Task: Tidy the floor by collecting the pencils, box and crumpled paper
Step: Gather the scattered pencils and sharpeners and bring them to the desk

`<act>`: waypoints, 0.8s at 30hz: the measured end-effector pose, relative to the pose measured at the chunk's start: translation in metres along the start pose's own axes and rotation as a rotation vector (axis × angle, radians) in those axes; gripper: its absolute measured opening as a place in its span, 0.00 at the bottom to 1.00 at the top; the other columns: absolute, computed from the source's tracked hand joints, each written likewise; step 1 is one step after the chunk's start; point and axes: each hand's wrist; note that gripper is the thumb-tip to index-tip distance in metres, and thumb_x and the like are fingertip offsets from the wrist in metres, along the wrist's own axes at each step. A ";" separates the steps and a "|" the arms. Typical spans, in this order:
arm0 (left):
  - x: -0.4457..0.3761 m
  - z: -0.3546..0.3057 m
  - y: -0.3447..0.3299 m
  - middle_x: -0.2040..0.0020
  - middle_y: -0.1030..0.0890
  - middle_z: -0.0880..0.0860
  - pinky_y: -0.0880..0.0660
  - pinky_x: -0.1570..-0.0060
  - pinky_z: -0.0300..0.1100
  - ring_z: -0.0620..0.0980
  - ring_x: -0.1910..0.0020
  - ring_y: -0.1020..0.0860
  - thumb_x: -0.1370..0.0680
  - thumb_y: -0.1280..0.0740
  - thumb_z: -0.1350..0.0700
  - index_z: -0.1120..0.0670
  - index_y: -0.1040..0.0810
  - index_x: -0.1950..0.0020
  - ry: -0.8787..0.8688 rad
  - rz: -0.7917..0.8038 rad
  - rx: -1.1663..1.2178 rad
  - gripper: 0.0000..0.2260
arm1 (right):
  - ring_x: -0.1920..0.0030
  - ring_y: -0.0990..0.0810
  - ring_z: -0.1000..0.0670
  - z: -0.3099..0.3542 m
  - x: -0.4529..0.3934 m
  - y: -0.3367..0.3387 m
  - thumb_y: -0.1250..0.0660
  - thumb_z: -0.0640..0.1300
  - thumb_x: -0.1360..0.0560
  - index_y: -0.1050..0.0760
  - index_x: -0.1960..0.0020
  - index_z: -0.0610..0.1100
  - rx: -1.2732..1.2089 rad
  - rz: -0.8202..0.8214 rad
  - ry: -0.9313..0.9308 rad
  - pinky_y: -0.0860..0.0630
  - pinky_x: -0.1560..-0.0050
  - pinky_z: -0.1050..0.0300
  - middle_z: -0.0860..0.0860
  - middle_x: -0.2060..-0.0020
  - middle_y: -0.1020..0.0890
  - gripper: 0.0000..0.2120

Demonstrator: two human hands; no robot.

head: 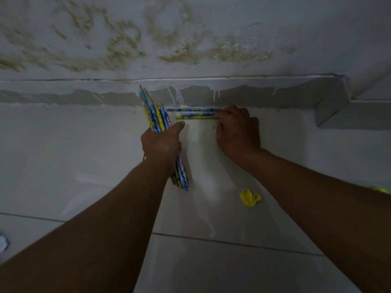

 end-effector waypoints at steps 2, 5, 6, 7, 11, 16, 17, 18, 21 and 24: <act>0.002 0.006 0.002 0.72 0.28 0.58 0.31 0.77 0.37 0.50 0.79 0.31 0.31 0.21 0.56 0.58 0.26 0.61 0.008 0.001 0.007 0.14 | 0.41 0.27 0.40 0.002 -0.002 0.000 0.36 0.44 0.25 0.23 0.40 0.49 0.044 -0.014 -0.002 0.34 0.45 0.45 0.47 0.43 0.24 0.13; 0.004 0.013 0.005 0.73 0.28 0.57 0.31 0.77 0.37 0.50 0.80 0.31 0.31 0.21 0.56 0.58 0.26 0.61 0.022 -0.013 0.011 0.14 | 0.40 0.28 0.40 0.004 -0.007 0.001 0.37 0.46 0.24 0.24 0.41 0.49 0.094 0.057 -0.051 0.35 0.43 0.47 0.47 0.41 0.26 0.12; 0.004 0.013 0.006 0.73 0.28 0.57 0.31 0.76 0.37 0.50 0.80 0.31 0.31 0.21 0.55 0.58 0.25 0.61 0.023 -0.019 0.020 0.14 | 0.40 0.29 0.41 0.004 -0.010 0.002 0.37 0.47 0.24 0.24 0.41 0.49 0.114 0.080 -0.071 0.35 0.43 0.47 0.47 0.41 0.25 0.12; 0.004 0.013 0.005 0.73 0.28 0.57 0.31 0.76 0.37 0.50 0.80 0.31 0.31 0.21 0.55 0.58 0.25 0.60 0.023 -0.022 0.029 0.14 | 0.39 0.29 0.41 0.005 -0.011 0.003 0.37 0.47 0.24 0.24 0.42 0.49 0.135 0.097 -0.086 0.35 0.42 0.47 0.48 0.42 0.25 0.11; 0.004 0.007 0.002 0.73 0.28 0.57 0.31 0.76 0.38 0.50 0.79 0.31 0.32 0.20 0.54 0.58 0.26 0.59 0.034 -0.005 0.070 0.16 | 0.39 0.27 0.43 0.010 -0.002 0.002 0.38 0.46 0.22 0.23 0.45 0.49 0.119 0.166 -0.090 0.35 0.38 0.45 0.50 0.44 0.22 0.09; 0.010 0.004 0.002 0.75 0.27 0.55 0.28 0.72 0.40 0.49 0.80 0.30 0.35 0.17 0.53 0.59 0.24 0.64 0.125 -0.003 0.104 0.17 | 0.58 0.21 0.51 0.027 0.017 0.008 0.33 0.47 0.23 0.21 0.57 0.48 -0.547 0.246 -0.272 0.28 0.57 0.59 0.53 0.62 0.20 0.06; 0.011 0.003 0.001 0.77 0.27 0.54 0.27 0.71 0.40 0.49 0.80 0.30 0.36 0.17 0.52 0.59 0.23 0.65 0.145 -0.010 0.106 0.17 | 0.60 0.22 0.53 0.032 0.021 0.009 0.32 0.46 0.23 0.20 0.57 0.48 -0.635 0.250 -0.289 0.29 0.58 0.60 0.54 0.64 0.20 0.05; 0.012 0.002 0.001 0.78 0.27 0.53 0.27 0.71 0.41 0.49 0.80 0.30 0.37 0.16 0.51 0.59 0.22 0.66 0.160 -0.013 0.104 0.18 | 0.62 0.22 0.54 0.035 0.025 0.009 0.32 0.45 0.23 0.20 0.58 0.48 -0.701 0.249 -0.299 0.28 0.59 0.60 0.54 0.65 0.20 0.05; 0.014 -0.005 -0.002 0.81 0.28 0.52 0.27 0.71 0.41 0.49 0.81 0.30 0.38 0.16 0.50 0.59 0.23 0.68 0.180 -0.010 0.099 0.19 | 0.61 0.20 0.53 0.040 0.035 0.008 0.31 0.44 0.24 0.19 0.59 0.49 -0.800 0.259 -0.302 0.23 0.56 0.56 0.53 0.64 0.18 0.06; 0.015 -0.010 -0.005 0.76 0.25 0.54 0.23 0.67 0.44 0.51 0.77 0.27 0.39 0.16 0.49 0.58 0.22 0.67 0.182 0.004 0.098 0.19 | 0.59 0.18 0.50 0.039 0.040 0.007 0.31 0.44 0.24 0.19 0.60 0.48 -0.813 0.265 -0.260 0.21 0.53 0.51 0.51 0.63 0.16 0.06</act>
Point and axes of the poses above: each hand's wrist, its own x-axis away from the middle knuckle, its own y-axis out of the back of the hand, z = x × y
